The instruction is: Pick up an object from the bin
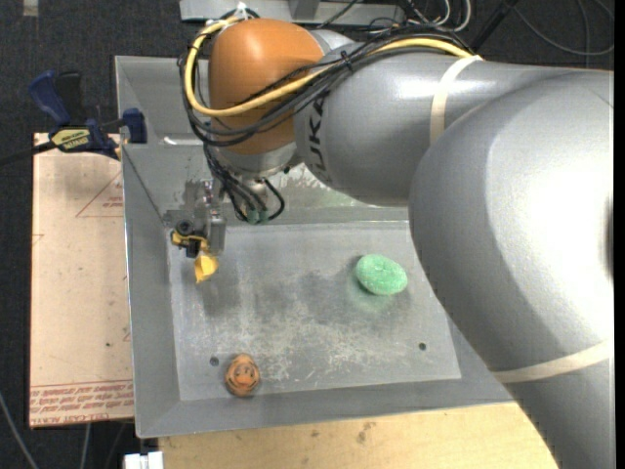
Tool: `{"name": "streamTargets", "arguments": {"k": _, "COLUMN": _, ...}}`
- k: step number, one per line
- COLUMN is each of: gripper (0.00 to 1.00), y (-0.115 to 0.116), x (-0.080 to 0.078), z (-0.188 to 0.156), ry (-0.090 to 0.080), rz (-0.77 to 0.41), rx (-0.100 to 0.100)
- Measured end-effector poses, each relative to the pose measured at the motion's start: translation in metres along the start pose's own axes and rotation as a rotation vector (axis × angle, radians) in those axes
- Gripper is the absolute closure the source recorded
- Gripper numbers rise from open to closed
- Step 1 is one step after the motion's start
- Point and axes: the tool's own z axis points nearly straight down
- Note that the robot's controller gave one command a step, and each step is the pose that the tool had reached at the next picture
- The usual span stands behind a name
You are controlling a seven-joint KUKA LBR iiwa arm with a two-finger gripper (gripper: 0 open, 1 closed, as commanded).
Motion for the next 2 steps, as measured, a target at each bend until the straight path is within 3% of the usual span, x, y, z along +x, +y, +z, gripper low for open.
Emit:
{"name": "streamTargets", "arguments": {"k": 1, "gripper": 1.0, "y": -0.033, "x": 0.053, "z": -0.005, "ry": 0.003, "rz": -0.16, "rx": 0.001}}
{"name": "streamTargets", "arguments": {"k": 2, "gripper": 1.0, "y": -0.025, "x": -0.002, "z": -0.166, "ry": -0.001, "rz": -0.048, "rx": 0.0}}
